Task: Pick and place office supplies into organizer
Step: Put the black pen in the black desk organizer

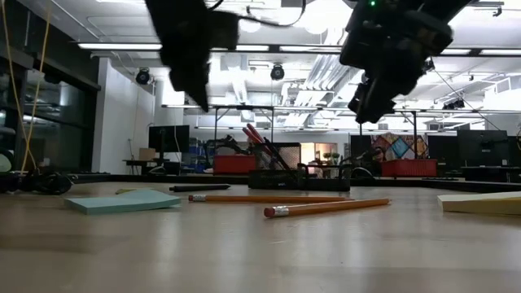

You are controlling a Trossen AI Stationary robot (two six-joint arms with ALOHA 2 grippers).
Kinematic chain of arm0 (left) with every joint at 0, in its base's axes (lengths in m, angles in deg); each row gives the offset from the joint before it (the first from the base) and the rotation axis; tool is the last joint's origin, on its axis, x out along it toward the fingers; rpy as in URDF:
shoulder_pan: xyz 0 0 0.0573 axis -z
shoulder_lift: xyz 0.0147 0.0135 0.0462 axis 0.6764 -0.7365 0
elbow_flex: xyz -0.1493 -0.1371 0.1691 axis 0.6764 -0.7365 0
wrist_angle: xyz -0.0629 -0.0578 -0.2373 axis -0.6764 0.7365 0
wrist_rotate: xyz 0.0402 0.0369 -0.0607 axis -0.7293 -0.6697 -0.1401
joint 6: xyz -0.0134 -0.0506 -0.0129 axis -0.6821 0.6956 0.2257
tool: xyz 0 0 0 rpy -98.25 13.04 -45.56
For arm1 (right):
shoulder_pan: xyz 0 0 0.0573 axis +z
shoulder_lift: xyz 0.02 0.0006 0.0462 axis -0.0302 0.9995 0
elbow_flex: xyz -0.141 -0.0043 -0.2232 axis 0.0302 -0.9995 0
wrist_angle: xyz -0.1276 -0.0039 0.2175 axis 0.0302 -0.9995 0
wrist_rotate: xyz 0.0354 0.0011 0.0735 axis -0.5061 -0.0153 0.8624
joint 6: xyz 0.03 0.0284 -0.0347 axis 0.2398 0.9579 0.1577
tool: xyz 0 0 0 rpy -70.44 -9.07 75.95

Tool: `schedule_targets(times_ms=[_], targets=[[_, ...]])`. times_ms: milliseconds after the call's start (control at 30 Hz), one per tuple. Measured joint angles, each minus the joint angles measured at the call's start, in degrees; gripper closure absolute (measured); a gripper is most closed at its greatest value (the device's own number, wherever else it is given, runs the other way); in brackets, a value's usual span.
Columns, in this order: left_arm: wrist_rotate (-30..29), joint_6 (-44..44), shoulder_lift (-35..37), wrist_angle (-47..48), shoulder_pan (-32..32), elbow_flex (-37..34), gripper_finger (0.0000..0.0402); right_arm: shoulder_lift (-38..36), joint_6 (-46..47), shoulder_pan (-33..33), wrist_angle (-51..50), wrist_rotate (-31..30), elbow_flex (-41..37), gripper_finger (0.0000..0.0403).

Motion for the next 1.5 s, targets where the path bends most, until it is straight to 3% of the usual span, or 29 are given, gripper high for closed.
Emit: schedule_targets(times_ms=[133,267,433,567,667,833,1000,1233,1500], targets=[[-3.01,-1.01,0.00,10.12,-0.19,0.00,0.0383,0.00,4.61,-0.94,5.27,-0.02,0.00,0.0290],[-10.92,-0.94,0.00,16.38,-0.20,-0.02,0.0383,0.00,6.81,-1.00,9.68,-1.97,0.00,0.0290],[-9.96,-5.51,-0.85,9.54,-3.71,-0.02,0.0382,0.00,9.92,-1.11,11.72,-3.26,0.00,0.0290],[-11.33,-1.09,-0.81,7.72,-9.06,0.00,0.0382,0.00,12.52,-1.09,11.52,-3.42,0.00,0.0290],[-8.40,3.46,-0.82,7.59,-14.06,-0.02,0.0382,0.00,13.79,-1.07,11.50,-3.49,0.00,0.0290],[-2.98,2.12,-2.05,2.96,-20.32,-0.02,0.0378,0.00,13.10,-1.07,14.14,-3.97,0.00,0.0290],[-1.57,7.11,-4.46,3.81,-23.88,-0.06,0.0334,0.00,11.91,-1.00,18.41,-6.02,0.00,0.0290],[4.40,10.49,-9.34,1.24,-23.35,-0.07,0.0268,0.00,8.70,-0.72,19.57,-5.98,0.00,0.0290],[5.09,12.73,-13.22,-4.26,-21.95,-0.05,0.0271,0.00,7.41,0.03,17.95,-5.92,0.00,0.0290]])
